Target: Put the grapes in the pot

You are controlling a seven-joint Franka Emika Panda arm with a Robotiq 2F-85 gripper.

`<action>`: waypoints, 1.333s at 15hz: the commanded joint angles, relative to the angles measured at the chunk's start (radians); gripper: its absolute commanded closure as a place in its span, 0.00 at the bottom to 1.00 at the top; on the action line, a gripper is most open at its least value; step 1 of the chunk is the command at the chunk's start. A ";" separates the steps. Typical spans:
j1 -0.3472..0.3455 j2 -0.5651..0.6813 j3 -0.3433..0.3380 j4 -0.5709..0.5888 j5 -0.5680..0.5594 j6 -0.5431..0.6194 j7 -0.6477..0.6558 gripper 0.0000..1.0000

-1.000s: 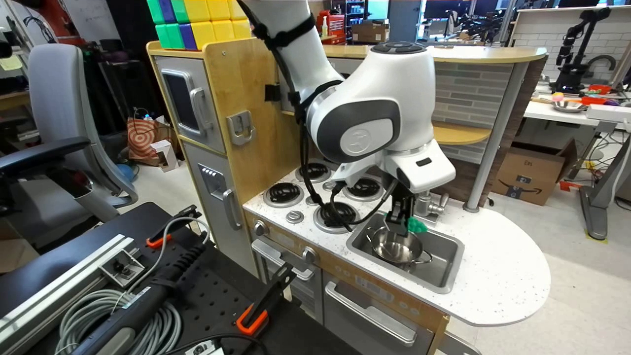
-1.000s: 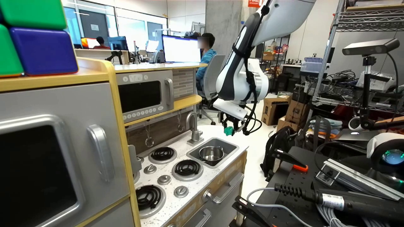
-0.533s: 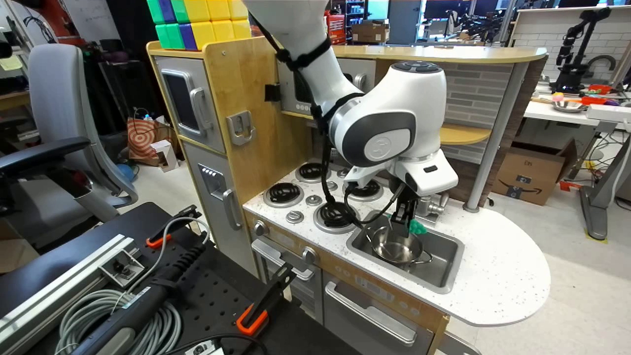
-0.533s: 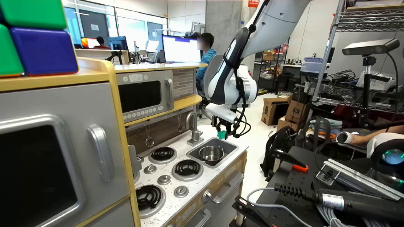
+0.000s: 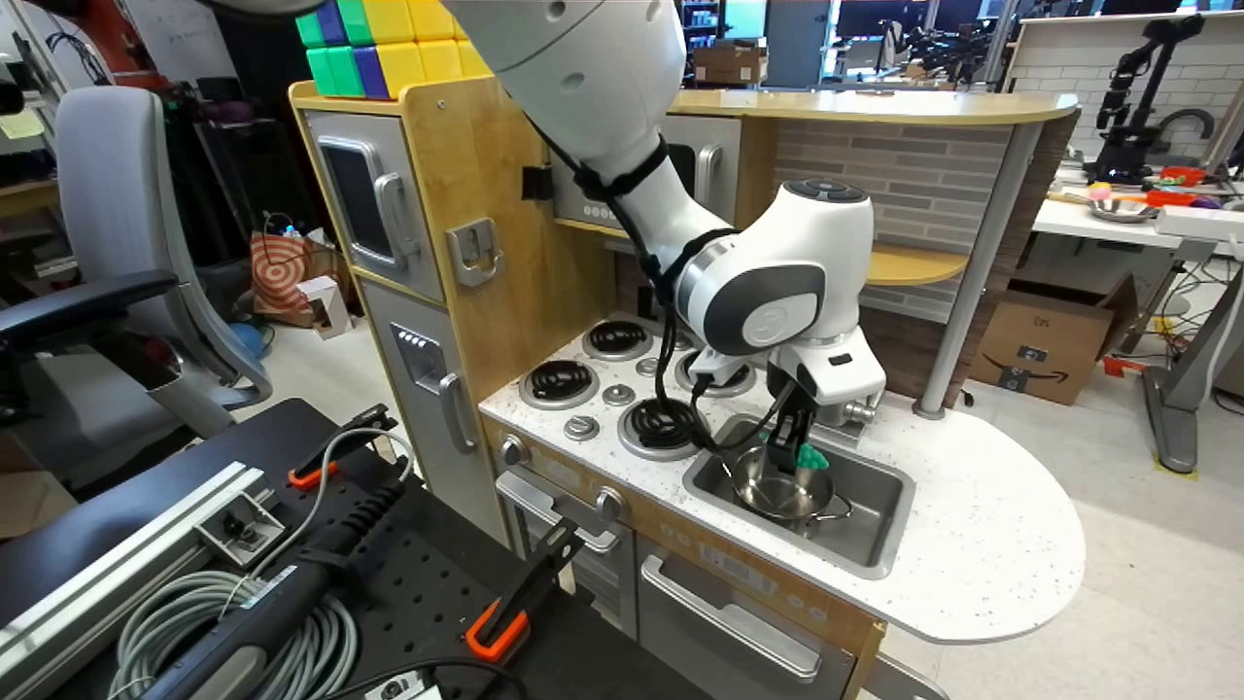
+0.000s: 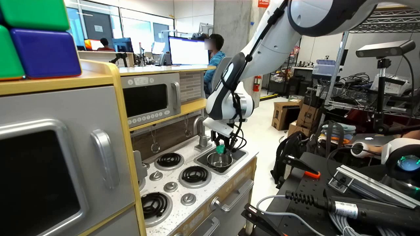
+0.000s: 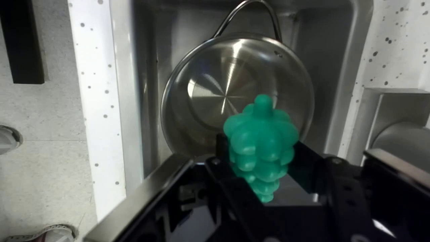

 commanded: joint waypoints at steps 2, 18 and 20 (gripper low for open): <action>-0.009 0.085 0.013 0.136 -0.040 -0.042 0.030 0.32; -0.183 -0.332 0.313 -0.476 0.104 0.027 -0.593 0.00; -0.250 -0.405 0.379 -0.577 0.172 0.056 -0.733 0.00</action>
